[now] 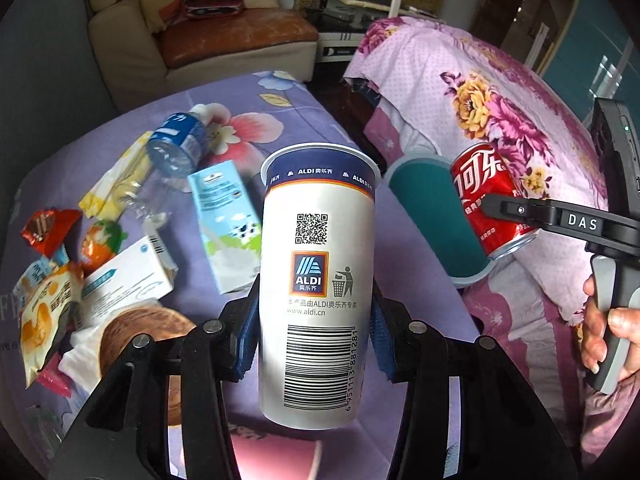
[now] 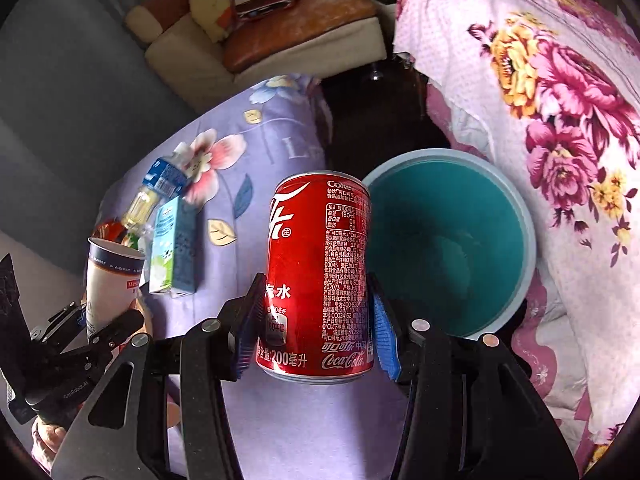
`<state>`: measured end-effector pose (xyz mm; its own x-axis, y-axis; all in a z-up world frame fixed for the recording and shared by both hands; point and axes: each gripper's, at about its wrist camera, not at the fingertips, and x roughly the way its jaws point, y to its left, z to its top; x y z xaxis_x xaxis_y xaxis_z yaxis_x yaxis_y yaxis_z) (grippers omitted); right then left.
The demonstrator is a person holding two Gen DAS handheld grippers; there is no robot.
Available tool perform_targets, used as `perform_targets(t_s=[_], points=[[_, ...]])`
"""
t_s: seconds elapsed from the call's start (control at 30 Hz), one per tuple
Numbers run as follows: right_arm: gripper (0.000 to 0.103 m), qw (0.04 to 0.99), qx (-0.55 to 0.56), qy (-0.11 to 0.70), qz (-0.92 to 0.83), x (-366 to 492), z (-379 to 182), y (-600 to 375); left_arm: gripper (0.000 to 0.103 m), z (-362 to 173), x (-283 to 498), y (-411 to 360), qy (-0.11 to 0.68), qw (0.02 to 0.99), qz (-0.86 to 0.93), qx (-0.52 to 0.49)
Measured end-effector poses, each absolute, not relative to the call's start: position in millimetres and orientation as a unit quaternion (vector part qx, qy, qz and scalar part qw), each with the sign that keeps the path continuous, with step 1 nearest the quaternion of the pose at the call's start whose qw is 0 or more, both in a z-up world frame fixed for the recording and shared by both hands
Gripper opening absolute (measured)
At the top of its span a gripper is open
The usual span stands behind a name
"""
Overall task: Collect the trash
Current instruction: 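Carry the ALDI cup and red can to the teal bin and release both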
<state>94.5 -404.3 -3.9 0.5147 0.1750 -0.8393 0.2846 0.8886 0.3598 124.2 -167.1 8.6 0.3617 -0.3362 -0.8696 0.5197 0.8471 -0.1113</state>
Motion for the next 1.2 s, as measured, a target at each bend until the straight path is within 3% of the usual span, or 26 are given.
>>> perform_targets(t_s=[0.27,0.53,0.6,0.73,1.13,1.2], points=[[0.047,0.827,0.259,0.493,-0.081,81.3,-32.3,-469.1,0.048,-44.2,140.8,-289.1,0.527,0.774,-0.317,0.151],[0.047,0.811,0.273,0.508,-0.098,80.6,-57.6,-493.5,0.049,-75.3,150.6,-334.0,0.538,0.76,-0.322,0.171],[0.047,0.81,0.272,0.51,-0.099,81.8,-61.5,-494.7,0.054,-76.8,153.4,-336.8,0.536,0.762,-0.323,0.17],[0.047,0.807,0.272,0.515,-0.1,85.5,-65.9,-493.7,0.082,-73.5,155.5,-335.3,0.521,0.776,-0.31,0.171],[0.048,0.799,0.241,0.542,-0.102,100.6,-71.3,-470.2,0.088,-55.4,158.1,-292.8,0.516,0.793,-0.292,0.143],[0.053,0.799,0.237,0.543,-0.102,100.8,-67.4,-465.3,0.088,-50.8,158.1,-283.4,0.515,0.796,-0.288,0.134]])
